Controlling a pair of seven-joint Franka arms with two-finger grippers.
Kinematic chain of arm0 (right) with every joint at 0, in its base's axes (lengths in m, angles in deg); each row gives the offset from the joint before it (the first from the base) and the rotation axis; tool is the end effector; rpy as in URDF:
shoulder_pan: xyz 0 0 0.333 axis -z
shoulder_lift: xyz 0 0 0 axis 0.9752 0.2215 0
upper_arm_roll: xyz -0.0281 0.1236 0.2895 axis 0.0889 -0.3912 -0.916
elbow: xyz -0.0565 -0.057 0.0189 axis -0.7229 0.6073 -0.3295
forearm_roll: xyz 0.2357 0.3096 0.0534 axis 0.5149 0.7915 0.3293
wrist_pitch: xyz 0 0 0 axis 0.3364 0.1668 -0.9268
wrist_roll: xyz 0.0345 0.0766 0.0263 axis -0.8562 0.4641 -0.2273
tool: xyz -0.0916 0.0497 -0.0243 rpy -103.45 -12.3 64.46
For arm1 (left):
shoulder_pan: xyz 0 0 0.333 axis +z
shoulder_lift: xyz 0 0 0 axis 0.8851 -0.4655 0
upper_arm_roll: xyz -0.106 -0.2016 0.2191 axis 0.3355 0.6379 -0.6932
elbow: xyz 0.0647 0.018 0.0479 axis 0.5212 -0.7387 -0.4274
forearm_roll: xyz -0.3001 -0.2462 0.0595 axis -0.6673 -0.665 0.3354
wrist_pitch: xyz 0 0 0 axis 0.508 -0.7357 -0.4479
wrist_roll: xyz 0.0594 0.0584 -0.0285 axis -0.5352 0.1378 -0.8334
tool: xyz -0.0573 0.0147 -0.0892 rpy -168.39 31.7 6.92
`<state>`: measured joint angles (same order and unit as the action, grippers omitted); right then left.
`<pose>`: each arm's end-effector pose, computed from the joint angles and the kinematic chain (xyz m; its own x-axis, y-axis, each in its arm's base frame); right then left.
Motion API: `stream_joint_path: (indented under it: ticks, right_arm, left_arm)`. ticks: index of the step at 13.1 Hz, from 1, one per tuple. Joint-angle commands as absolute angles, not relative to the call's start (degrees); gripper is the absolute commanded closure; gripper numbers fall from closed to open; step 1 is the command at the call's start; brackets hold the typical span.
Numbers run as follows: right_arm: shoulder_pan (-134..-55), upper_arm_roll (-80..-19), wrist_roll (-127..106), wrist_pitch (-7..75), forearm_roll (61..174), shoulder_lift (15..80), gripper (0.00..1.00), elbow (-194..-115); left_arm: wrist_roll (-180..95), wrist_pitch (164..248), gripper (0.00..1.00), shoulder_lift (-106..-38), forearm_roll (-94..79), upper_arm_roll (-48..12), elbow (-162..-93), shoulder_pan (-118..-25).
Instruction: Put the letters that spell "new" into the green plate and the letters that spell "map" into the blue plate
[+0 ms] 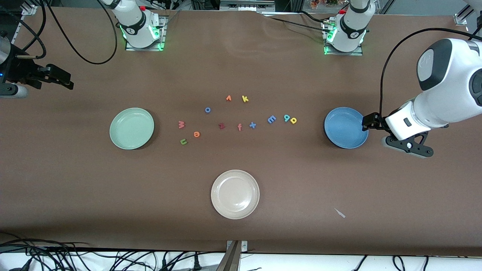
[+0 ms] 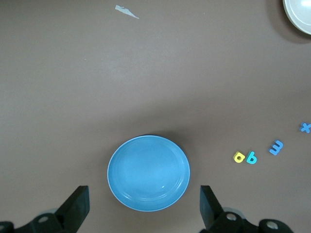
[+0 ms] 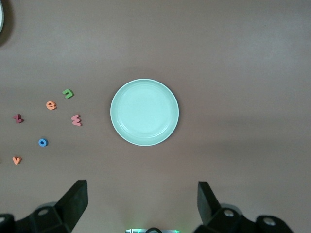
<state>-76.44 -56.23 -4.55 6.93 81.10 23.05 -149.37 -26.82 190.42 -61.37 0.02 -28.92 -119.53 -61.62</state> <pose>0.5460 0.0033 0.5968 0.9964 -0.0074 -0.0839 -0.0081 -0.9999 -0.0077 0.6280 -0.0695 0.4730 0.9594 -0.2705 -0.0795 -0.2652 -0.9615 0.0712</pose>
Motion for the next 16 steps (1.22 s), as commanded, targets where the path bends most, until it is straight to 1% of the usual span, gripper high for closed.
stream_joint_path:
  ticks: [1,5,6,7,10,11,12,13,16]
  right_arm:
    - [-76.15,-56.45,-4.89,6.07,82.08,23.12,0.0,-148.46]
    - [-76.15,-56.45,-4.97,6.16,82.08,23.12,0.0,-148.46]
    - [-76.15,-56.45,-4.89,6.16,82.08,23.12,0.0,-148.46]
    - [-76.15,-56.45,-4.89,6.16,82.08,23.12,0.0,-148.46]
    - [-76.15,-56.45,-4.89,6.16,82.08,23.12,0.0,-148.46]
    - [-76.06,-56.45,-4.89,6.16,82.08,23.12,0.0,-148.46]
    - [-76.15,-56.45,-4.89,6.07,82.08,23.12,0.0,-148.55]
    - [-76.06,-56.45,-4.89,6.16,82.08,23.12,0.0,-148.46]
    - [-76.15,-56.45,-4.89,6.07,82.08,23.21,0.0,-148.55]
  left_arm:
    - [-25.28,190.54,0.0,-61.05,-1.41,-28.99,-119.26,-61.38]
    - [-25.28,190.63,0.01,-61.05,-1.41,-28.99,-119.53,-61.47]
    - [-25.28,190.63,0.07,-61.05,-1.41,-28.99,-119.7,-61.47]
    - [-25.28,190.63,0.19,-61.05,-1.41,-28.99,-119.79,-61.47]
    - [-25.28,190.63,0.68,-61.05,-1.41,-28.91,-120.05,-61.47]
    - [-25.28,190.63,0.83,-61.05,-1.41,-28.99,-120.05,-61.47]
    - [-25.28,190.54,0.95,-61.05,-1.32,-28.99,-120.05,-61.47]
    - [-25.19,190.54,1.0,-61.05,-1.32,-28.99,-120.14,-61.47]
    - [-25.19,190.28,1.0,-61.05,-1.41,-28.91,-120.14,-61.38]
